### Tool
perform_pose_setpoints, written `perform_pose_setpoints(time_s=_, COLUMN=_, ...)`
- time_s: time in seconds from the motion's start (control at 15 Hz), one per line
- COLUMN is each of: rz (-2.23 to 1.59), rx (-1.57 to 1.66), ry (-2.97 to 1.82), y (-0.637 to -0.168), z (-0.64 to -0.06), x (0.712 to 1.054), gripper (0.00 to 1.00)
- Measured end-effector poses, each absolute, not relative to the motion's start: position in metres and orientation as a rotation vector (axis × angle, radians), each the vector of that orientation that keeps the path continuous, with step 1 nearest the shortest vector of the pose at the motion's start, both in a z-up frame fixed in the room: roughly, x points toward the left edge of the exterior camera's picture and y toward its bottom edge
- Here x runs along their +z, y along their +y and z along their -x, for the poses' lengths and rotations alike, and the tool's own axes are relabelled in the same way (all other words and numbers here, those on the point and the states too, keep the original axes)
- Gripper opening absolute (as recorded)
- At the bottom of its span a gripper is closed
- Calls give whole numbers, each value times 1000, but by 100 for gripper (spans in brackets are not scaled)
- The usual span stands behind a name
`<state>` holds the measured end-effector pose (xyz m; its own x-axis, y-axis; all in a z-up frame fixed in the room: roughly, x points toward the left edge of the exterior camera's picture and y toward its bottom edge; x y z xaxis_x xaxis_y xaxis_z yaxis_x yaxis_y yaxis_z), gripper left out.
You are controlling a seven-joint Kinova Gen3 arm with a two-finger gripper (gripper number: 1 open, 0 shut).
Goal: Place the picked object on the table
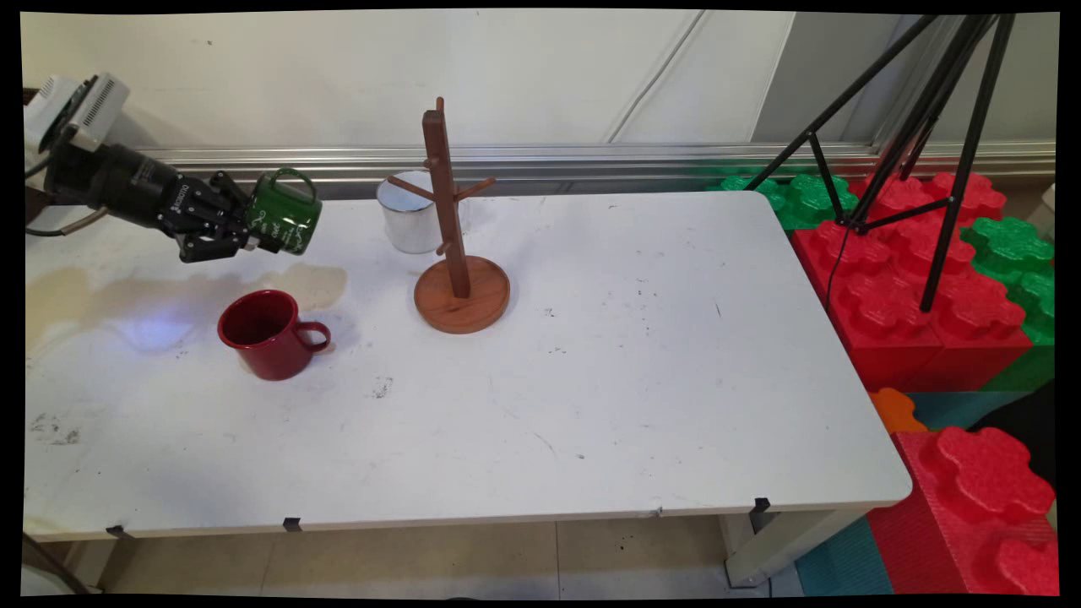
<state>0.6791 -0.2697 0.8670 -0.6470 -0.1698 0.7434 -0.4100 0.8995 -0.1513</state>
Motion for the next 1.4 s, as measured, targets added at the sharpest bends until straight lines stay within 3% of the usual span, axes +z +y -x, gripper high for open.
perform_pose_setpoints(time_s=1.4, rz=-386, rx=461, ry=-2562, y=-301, z=-704, x=800, gripper=0)
